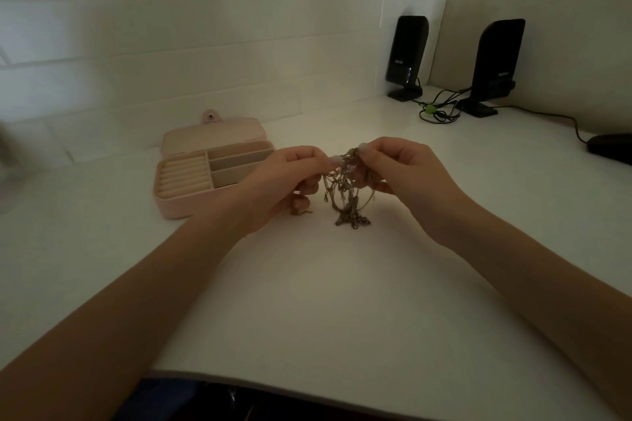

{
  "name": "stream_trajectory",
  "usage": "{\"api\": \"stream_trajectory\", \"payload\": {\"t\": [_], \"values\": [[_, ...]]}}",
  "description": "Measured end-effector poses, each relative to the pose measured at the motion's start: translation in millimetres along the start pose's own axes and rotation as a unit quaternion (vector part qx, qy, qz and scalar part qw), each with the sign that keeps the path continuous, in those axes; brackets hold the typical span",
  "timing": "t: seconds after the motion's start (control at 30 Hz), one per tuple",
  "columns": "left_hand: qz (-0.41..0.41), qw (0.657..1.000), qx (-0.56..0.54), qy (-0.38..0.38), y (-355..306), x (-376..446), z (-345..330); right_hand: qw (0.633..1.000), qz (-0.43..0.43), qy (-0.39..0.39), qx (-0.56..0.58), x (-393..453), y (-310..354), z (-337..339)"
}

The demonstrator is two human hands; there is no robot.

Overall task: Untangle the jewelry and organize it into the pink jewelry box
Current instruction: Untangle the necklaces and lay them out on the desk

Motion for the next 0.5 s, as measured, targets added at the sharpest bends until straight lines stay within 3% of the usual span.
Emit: {"api": "stream_trajectory", "payload": {"t": [0.17, 0.37, 0.5], "values": [[-0.034, 0.997, -0.059, 0.031, -2.6, 0.9, -1.6, 0.996, -0.054, -0.016, 0.065, -0.7, -0.3, 1.8], [-0.061, 0.995, -0.078, 0.004, -5.8, 0.9, 4.8, 0.996, -0.057, -0.01, 0.06, -2.6, 1.2, 1.4], [-0.036, 0.99, -0.134, -0.026, -8.2, -1.2, 4.8, 0.996, -0.058, -0.019, 0.058, -2.8, 0.6, 3.5]]}}
Point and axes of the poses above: each hand's wrist, its own x-axis towards the middle knuckle, its own z-axis out of the back of the hand, y = z × x, the point moved 4 cm from there along x, towards the middle knuckle, and after that the axes turned 15 degrees about x, right-handed, at the moved point
